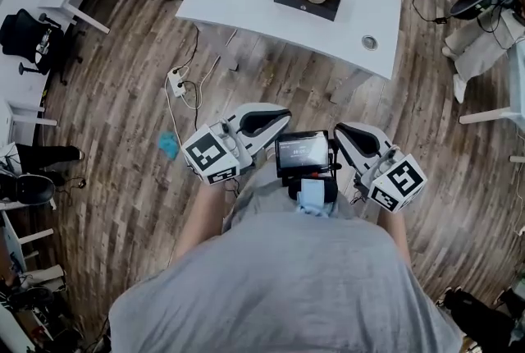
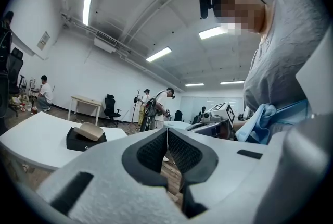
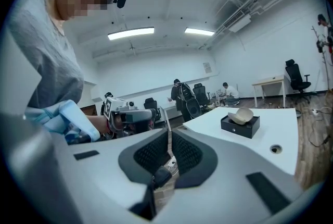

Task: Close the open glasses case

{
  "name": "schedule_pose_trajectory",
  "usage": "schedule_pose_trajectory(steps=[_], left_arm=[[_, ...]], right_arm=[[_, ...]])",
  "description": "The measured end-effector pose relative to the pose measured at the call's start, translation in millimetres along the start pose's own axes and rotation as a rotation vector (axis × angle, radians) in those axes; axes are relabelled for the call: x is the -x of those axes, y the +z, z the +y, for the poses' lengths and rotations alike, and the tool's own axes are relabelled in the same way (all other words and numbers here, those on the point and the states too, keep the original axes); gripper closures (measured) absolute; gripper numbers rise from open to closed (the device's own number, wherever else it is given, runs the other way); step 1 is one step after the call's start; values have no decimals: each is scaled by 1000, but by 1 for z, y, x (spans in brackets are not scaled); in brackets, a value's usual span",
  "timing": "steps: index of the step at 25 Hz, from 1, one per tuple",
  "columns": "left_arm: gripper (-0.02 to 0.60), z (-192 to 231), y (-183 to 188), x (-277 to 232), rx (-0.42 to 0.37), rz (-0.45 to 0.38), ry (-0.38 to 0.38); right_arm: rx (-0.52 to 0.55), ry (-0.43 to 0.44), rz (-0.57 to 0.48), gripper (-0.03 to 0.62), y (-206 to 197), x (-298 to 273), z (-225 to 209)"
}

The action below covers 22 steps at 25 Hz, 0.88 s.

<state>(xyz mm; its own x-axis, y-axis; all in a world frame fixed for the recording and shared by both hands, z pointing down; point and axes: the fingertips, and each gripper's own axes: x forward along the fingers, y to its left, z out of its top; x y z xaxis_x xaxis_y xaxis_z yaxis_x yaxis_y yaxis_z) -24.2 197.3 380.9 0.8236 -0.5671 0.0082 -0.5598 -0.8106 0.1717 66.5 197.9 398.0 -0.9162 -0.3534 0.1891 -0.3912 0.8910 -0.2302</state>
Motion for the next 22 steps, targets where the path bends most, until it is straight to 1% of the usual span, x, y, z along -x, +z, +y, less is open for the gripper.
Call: schedule_pose_trajectory(steps=[6, 12, 17, 22], left_arm=[[561, 68, 11, 12, 13, -3, 15], [561, 120, 19, 18, 7, 23, -25], [561, 152, 25, 20, 10, 26, -68], [561, 171, 27, 15, 21, 35, -111]], right_arm=[[11, -3, 9, 560, 23, -57, -28], [16, -39, 5, 560, 43, -105, -52], [18, -58, 1, 560, 53, -135, -63], [12, -85, 0, 560, 62, -151, -75]])
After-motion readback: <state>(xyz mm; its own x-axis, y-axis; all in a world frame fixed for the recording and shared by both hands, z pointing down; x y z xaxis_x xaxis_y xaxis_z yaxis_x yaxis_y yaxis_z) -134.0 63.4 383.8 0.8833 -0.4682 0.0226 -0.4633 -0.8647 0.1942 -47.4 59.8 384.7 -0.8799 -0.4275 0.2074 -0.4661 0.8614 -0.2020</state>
